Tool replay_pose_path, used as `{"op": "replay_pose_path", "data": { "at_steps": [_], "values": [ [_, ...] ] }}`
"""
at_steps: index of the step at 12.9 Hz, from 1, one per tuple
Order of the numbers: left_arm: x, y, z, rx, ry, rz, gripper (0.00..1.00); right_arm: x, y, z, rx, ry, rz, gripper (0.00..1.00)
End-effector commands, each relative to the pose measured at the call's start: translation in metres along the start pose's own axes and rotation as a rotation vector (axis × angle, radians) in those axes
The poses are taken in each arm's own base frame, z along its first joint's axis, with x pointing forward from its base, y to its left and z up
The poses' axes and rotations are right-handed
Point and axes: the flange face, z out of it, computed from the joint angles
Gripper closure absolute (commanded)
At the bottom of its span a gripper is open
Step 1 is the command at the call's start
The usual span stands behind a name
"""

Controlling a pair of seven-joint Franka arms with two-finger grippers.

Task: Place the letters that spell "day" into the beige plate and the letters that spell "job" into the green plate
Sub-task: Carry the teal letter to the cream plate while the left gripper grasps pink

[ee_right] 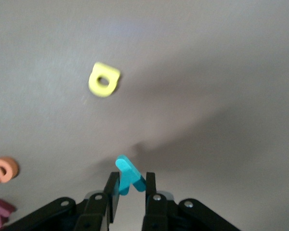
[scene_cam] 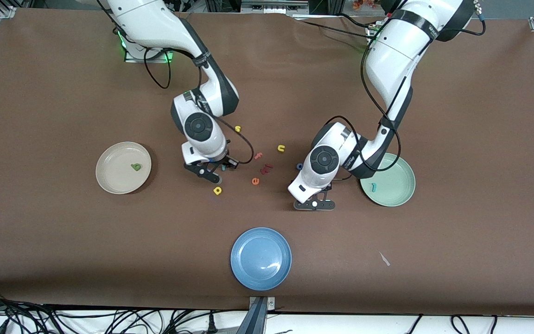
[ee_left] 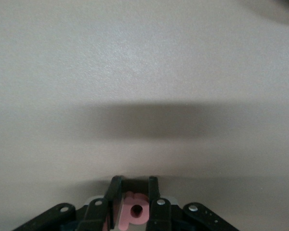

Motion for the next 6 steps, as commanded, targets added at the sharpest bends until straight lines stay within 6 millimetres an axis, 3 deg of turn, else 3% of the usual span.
{"op": "replay_pose_path", "data": {
  "at_steps": [1, 6],
  "values": [
    [-0.008, 0.001, -0.005, 0.027, -0.004, 0.005, 0.7, 0.028, 0.04, -0.037, -0.054, -0.04, -0.111, 1.0],
    [-0.02, 0.002, 0.007, 0.032, -0.038, 0.016, 0.66, 0.054, 0.133, -0.053, -0.068, -0.04, -0.24, 1.0]
  ]
}}
